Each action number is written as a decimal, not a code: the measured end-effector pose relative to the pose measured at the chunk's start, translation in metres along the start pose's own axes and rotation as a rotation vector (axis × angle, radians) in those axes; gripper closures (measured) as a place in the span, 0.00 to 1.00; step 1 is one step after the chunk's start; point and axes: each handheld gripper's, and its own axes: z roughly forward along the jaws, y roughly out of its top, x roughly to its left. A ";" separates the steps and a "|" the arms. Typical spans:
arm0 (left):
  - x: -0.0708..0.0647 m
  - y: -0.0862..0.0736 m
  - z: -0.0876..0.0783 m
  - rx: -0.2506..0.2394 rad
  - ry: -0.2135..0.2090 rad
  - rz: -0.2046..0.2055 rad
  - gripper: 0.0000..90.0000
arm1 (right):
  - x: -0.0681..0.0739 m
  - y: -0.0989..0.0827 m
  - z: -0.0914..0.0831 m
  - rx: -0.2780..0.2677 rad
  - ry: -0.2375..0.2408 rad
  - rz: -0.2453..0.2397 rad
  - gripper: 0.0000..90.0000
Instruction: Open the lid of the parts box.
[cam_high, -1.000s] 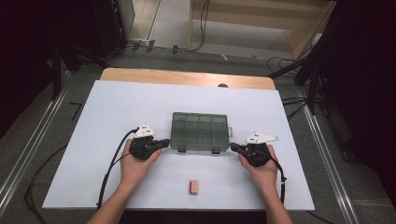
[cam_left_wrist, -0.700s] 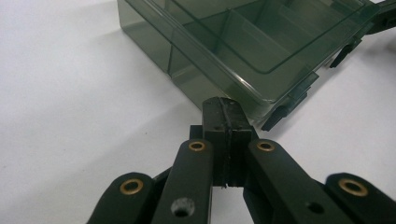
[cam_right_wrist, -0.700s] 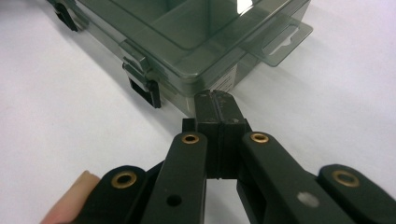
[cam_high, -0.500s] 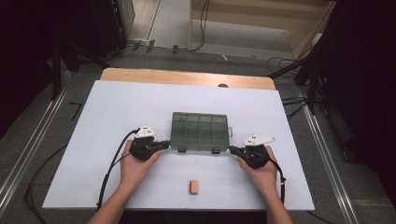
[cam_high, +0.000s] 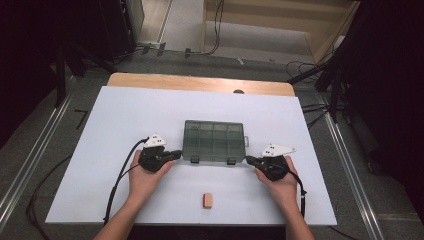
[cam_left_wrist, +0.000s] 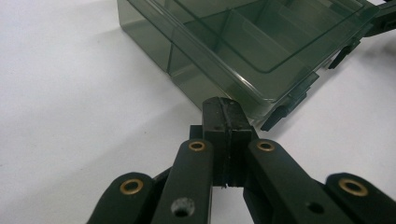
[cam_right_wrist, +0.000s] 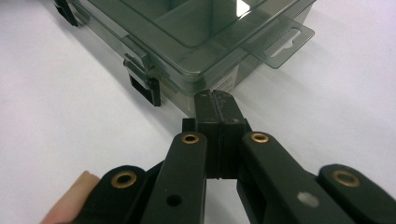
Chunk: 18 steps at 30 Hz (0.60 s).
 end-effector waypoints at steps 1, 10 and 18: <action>0.000 0.000 0.000 0.002 0.003 0.001 1.00 | 0.000 0.000 0.000 0.000 0.002 0.002 0.98; 0.001 0.000 0.000 -0.004 -0.001 -0.006 1.00 | 0.001 0.002 -0.001 -0.008 0.006 -0.004 0.98; 0.001 0.001 -0.001 -0.018 -0.014 -0.007 1.00 | 0.001 0.004 -0.005 -0.020 0.011 -0.013 0.98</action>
